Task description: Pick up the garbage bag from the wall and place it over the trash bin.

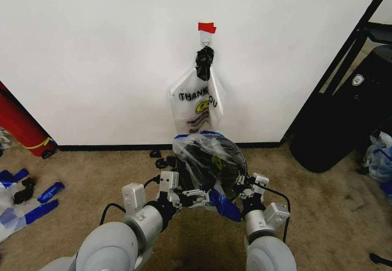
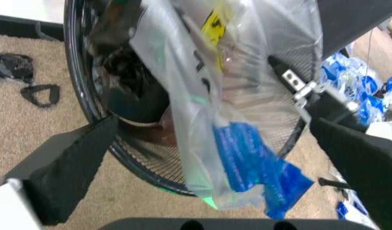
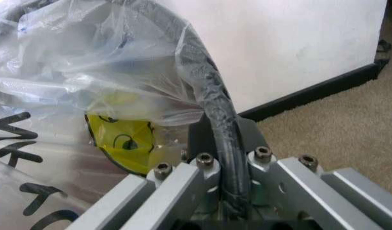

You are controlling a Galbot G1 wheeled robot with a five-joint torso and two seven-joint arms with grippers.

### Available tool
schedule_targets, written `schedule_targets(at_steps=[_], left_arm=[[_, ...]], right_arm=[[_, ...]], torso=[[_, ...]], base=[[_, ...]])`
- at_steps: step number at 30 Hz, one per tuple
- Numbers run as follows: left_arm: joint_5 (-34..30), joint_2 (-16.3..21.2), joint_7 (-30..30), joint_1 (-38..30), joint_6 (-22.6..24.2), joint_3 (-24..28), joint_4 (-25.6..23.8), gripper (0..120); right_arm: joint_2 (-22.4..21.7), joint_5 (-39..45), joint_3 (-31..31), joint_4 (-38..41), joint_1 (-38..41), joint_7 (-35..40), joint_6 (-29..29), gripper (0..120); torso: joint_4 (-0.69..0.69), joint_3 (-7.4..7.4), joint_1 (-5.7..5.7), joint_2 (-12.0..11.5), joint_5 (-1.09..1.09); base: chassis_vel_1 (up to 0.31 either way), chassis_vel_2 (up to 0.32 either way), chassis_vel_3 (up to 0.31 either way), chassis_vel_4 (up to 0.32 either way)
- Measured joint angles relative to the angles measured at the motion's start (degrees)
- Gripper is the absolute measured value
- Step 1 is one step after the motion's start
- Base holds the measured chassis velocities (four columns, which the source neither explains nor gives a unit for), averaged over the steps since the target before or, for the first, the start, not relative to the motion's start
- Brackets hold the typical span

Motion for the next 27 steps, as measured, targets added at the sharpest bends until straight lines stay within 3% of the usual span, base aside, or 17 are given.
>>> schedule_targets(at_steps=[3, 12, 15, 27], left_arm=[[0.07, 0.0, 0.0, 0.23, 0.03, 0.21, 0.11, 104], [0.35, -0.14, 0.19, 0.66, -0.1, 0.85, 0.32, 74], [0.51, -0.19, 0.63, 0.87, -0.16, 0.95, 0.44, 57], [0.85, 0.56, 1.11, 1.74, -0.29, 0.35, -0.3, 17]], right_arm=[[-0.02, 0.16, 0.0, 0.06, -0.06, 0.0, -0.06, 0], [0.01, 0.67, -0.04, 0.36, -0.18, 0.06, -0.36, 0], [-0.03, 0.92, -0.02, 0.59, -0.25, 0.17, -0.47, 0], [-0.38, 1.8, 0.33, 0.69, -0.26, 0.58, -0.7, 0]], torso=[[0.0, 0.0, 0.0, 0.0, 0.0], [0.0, 0.0, 0.0, 0.0, 0.0], [0.0, 0.0, 0.0, 0.0, 0.0], [0.0, 0.0, 0.0, 0.0, 0.0]], base=[[0.0, 0.0, 0.0, 0.0], [0.0, 0.0, 0.0, 0.0], [0.0, 0.0, 0.0, 0.0], [0.0, 0.0, 0.0, 0.0]])
